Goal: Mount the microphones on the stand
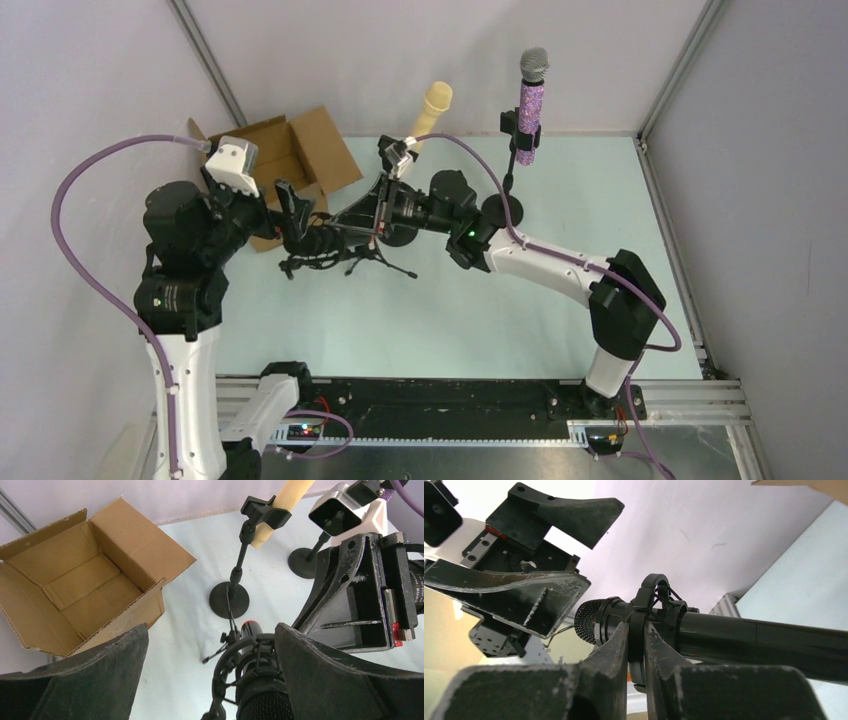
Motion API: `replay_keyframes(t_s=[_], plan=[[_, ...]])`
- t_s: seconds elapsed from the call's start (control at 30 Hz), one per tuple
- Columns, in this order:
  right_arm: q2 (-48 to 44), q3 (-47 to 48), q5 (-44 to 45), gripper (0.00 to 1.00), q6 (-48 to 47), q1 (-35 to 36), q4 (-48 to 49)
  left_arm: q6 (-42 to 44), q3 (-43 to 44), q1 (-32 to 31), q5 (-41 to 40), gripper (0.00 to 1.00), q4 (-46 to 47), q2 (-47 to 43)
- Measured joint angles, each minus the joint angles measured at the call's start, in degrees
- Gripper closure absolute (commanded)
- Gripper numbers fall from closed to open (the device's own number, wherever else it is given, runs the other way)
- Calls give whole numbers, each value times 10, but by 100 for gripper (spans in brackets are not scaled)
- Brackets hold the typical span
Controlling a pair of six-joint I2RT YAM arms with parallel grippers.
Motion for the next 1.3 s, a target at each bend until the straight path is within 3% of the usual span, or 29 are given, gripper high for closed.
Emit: replay_keyframes(t_s=[0.47, 0.83, 1.0, 1.3], plan=[[16, 42, -27, 97, 26, 25, -10, 0, 16, 0, -4, 0, 0, -11], [-204, -144, 13, 97, 10, 20, -74, 0, 29, 0, -12, 0, 1, -21], [-262, -179, 12, 96, 11, -24, -74, 0, 29, 0, -12, 0, 1, -22], [-265, -231, -18, 96, 44, -164, -35, 0, 26, 0, -10, 0, 2, -22]])
